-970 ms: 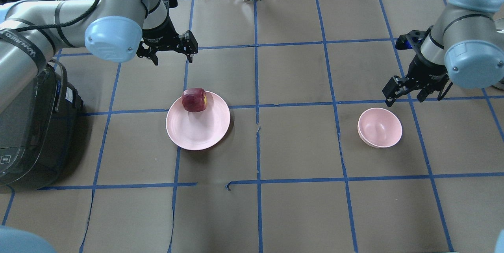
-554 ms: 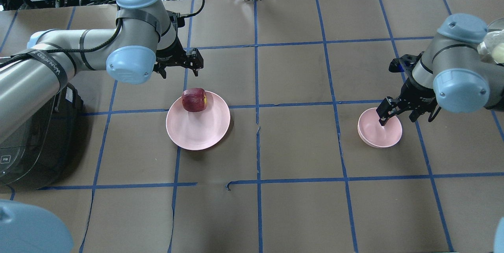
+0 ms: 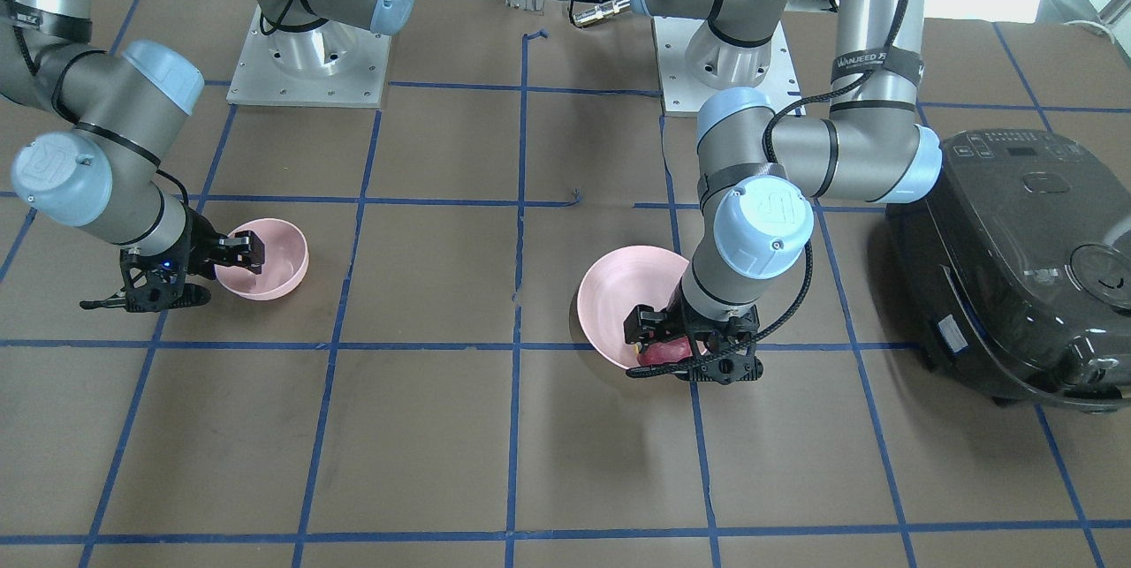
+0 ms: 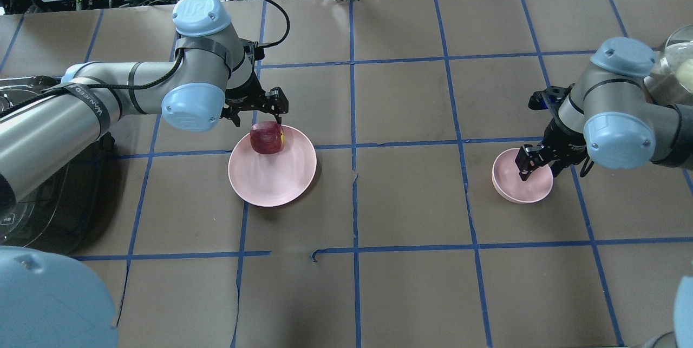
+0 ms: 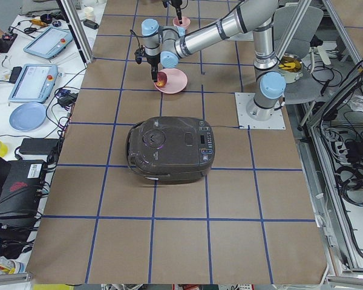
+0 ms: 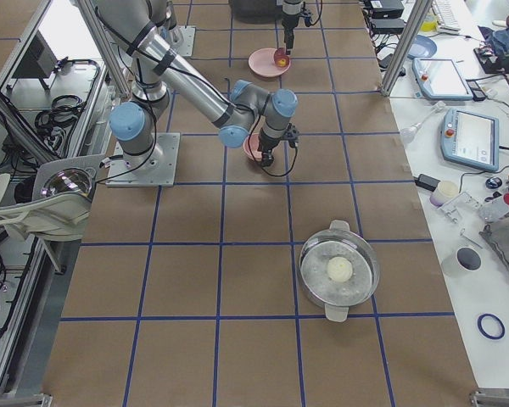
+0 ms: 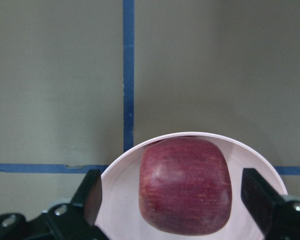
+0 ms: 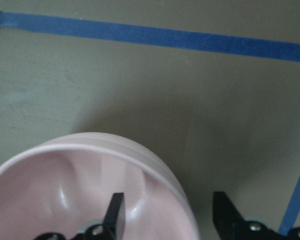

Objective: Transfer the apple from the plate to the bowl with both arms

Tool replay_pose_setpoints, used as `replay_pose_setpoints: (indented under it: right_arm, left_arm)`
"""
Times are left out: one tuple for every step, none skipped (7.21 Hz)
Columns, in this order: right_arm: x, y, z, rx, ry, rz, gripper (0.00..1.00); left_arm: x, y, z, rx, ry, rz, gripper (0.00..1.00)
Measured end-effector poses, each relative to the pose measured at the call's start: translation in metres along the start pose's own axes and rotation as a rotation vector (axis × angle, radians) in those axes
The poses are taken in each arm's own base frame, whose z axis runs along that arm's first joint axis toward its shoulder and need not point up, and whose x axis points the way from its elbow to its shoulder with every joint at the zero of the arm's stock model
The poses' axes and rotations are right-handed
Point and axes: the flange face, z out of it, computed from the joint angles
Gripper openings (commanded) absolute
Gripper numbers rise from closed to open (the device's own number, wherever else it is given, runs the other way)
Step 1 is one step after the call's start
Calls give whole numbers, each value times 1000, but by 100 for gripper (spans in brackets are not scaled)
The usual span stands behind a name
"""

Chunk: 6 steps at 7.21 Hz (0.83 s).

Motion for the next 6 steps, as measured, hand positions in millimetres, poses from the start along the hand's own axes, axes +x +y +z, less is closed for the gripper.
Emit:
replay_pose_setpoints:
  right_arm:
    - [0, 0, -2, 2, 1, 3, 0]
    - [0, -1, -7, 8, 4, 4, 0]
    - [-1, -3, -15, 21, 5, 2, 0]
    - [-5, -7, -24, 31, -11, -2, 0]
    - [-16, -11, -37, 37, -37, -8, 0]
    - [-38, -19, -51, 48, -57, -7, 0]
  left_arm:
    - [0, 0, 6, -4, 2, 3, 100]
    - [1, 1, 12, -12, 2, 9, 100]
    - [2, 2, 18, -22, 2, 13, 100]
    - [3, 2, 24, -30, 5, 12, 95]
    - [4, 3, 27, -38, 8, 9, 80]
    - [4, 5, 31, -47, 9, 10, 73]
